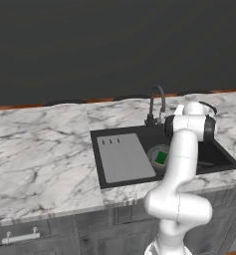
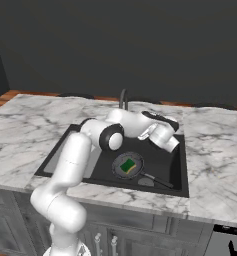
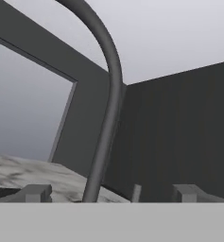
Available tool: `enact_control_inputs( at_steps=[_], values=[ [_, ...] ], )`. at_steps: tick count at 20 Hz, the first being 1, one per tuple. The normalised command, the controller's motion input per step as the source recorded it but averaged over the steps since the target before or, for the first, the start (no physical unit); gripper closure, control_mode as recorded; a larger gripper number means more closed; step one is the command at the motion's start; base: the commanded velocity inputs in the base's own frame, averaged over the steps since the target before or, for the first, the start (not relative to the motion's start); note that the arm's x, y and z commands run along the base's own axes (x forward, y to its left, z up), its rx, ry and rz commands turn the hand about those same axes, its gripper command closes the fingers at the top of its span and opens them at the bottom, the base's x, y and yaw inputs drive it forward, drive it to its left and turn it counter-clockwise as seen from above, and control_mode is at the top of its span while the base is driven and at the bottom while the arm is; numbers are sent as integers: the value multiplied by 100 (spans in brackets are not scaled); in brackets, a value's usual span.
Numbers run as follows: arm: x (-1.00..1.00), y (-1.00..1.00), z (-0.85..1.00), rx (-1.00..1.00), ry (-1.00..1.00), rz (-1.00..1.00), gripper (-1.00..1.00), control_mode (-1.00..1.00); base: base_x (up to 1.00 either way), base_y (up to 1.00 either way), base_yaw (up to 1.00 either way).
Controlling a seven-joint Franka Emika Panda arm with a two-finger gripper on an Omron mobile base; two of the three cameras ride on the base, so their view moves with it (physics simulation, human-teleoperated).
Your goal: Pick the pan and sponge and place them into the sink. Then turn on the water.
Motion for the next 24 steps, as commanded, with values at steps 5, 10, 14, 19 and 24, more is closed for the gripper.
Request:
enact_control_inputs(
  at_steps=[5, 10, 14, 19, 24],
  values=[
    [3, 0, -10, 0, 0, 0, -100, -100, 0, 0, 0],
    [1, 3, -2, -3, 0, 0, -100, -100, 0, 0, 0],
    [0, 12, 0, -6, 0, 0, -100, -100, 0, 0, 0],
    [4, 18, 0, -8, 2, 0, -100, -100, 0, 0, 0],
    [15, 1, -5, -2, 7, 0, -100, -100, 0, 0, 0]
  ],
)
